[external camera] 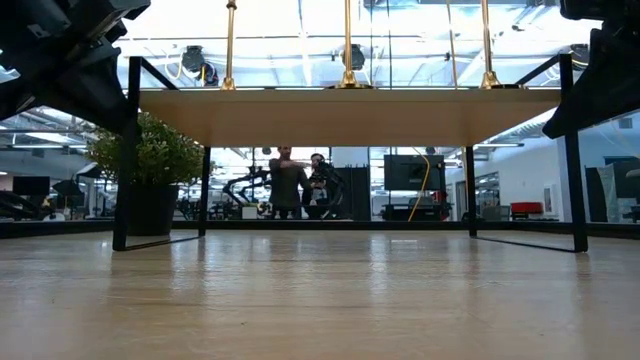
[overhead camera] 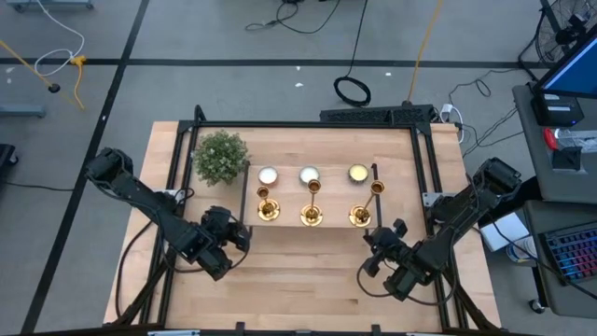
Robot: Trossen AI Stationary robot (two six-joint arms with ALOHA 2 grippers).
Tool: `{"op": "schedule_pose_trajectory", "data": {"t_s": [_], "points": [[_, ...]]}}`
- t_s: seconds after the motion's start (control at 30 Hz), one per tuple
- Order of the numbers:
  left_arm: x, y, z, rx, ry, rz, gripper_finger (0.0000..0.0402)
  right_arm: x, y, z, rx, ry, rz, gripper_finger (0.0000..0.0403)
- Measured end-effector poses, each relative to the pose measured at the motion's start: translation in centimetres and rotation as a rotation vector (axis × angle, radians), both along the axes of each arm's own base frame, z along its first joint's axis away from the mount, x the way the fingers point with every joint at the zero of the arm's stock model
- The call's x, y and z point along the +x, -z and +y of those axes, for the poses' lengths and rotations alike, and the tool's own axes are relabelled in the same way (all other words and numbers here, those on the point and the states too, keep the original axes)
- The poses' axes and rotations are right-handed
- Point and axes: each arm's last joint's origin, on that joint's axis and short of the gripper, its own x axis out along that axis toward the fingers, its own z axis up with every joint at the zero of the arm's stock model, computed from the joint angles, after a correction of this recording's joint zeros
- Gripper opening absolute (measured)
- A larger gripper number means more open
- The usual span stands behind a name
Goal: Pick & Place candle stick holders
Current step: Adjust the shelf, then adjust the candle holders on the shelf
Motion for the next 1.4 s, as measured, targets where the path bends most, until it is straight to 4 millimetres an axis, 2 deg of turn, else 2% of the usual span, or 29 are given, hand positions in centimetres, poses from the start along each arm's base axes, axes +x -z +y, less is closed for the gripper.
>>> {"op": "schedule_pose_trajectory", "data": {"t_s": [0.1, 0.43, 0.8, 1.23, 1.4], "points": [[-0.5, -0.6, 0.1, 0.020, -0.025, 0.035, 0.0000, -0.2, 0.0, 0.2, 0.001, -0.010, -0.001, 0.0000], [-1.9, -4.8, 0.1, 0.122, -0.069, 0.135, 0.0000, -0.1, -0.2, 0.8, 0.008, -0.057, -0.015, 0.0000], [-1.6, -6.5, -0.3, 0.150, -0.040, 0.090, 0.0000, 1.8, -4.3, 2.2, -0.082, -0.197, -0.040, 0.0000], [-1.5, -9.6, -0.3, 0.218, 0.018, 0.098, 0.0000, 1.8, -8.0, 2.6, -0.058, -0.308, -0.216, 0.0000], [-1.7, -10.0, -0.5, 0.233, 0.032, 0.091, 0.0000, 1.7, -9.4, 2.3, -0.074, -0.337, -0.262, 0.0000]]}}
